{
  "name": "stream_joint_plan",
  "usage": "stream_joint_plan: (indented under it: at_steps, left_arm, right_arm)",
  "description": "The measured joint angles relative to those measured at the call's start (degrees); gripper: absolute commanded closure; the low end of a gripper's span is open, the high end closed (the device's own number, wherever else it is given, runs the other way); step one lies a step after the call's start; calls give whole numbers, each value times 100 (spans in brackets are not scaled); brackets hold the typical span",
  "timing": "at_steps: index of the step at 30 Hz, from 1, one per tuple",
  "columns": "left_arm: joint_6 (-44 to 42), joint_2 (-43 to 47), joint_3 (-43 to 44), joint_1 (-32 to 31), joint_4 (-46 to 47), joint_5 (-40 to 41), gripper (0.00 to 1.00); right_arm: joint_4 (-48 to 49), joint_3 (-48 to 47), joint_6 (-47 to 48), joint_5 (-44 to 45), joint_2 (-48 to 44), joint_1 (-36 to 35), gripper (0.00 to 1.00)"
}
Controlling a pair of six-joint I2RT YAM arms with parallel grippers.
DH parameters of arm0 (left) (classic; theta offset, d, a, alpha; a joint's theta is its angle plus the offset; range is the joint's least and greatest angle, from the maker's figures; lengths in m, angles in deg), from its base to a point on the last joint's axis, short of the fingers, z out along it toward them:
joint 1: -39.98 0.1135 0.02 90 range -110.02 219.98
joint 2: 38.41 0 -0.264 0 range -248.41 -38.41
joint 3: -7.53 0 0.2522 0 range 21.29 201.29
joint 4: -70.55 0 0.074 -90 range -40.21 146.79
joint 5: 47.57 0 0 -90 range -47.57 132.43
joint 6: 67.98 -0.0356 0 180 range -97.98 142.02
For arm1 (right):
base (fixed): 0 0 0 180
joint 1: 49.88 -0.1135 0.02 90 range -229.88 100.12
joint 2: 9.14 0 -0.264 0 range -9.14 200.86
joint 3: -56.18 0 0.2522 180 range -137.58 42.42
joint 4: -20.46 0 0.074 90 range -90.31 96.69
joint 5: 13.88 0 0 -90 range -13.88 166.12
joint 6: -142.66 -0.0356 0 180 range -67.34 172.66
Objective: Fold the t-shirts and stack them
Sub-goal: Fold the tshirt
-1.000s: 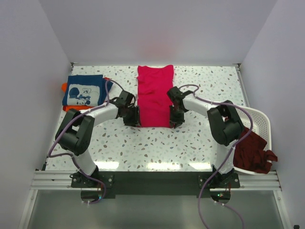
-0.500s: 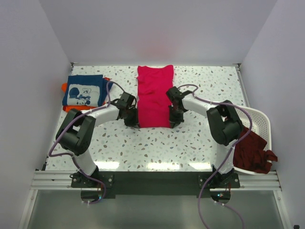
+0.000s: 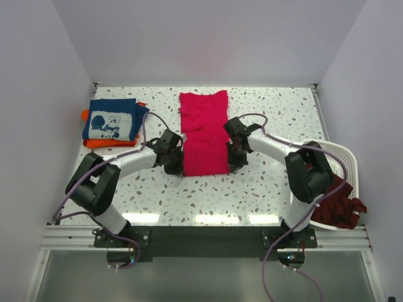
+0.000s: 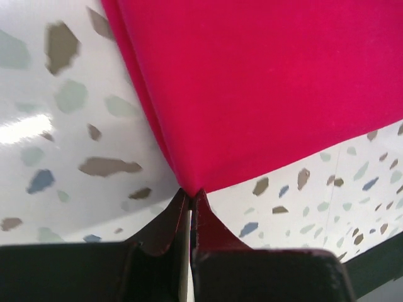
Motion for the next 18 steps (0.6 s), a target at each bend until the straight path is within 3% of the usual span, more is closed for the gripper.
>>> stream_joint_plan:
  at_steps: [6,12,18]
  left_arm:
    - [216,732,-643,-468,-20,107,100]
    - [813,2002,-1283,-927,-101,240,100]
    - [1515,2938,-1473,-1797,-492,531,100]
  right_arm:
    - [-70,695,39,-15,-911,-140,100]
    - [-291,1429,-9,-81,-1939,-402,100]
    - [-778,1799,-205,-109,-3049,-754,100]
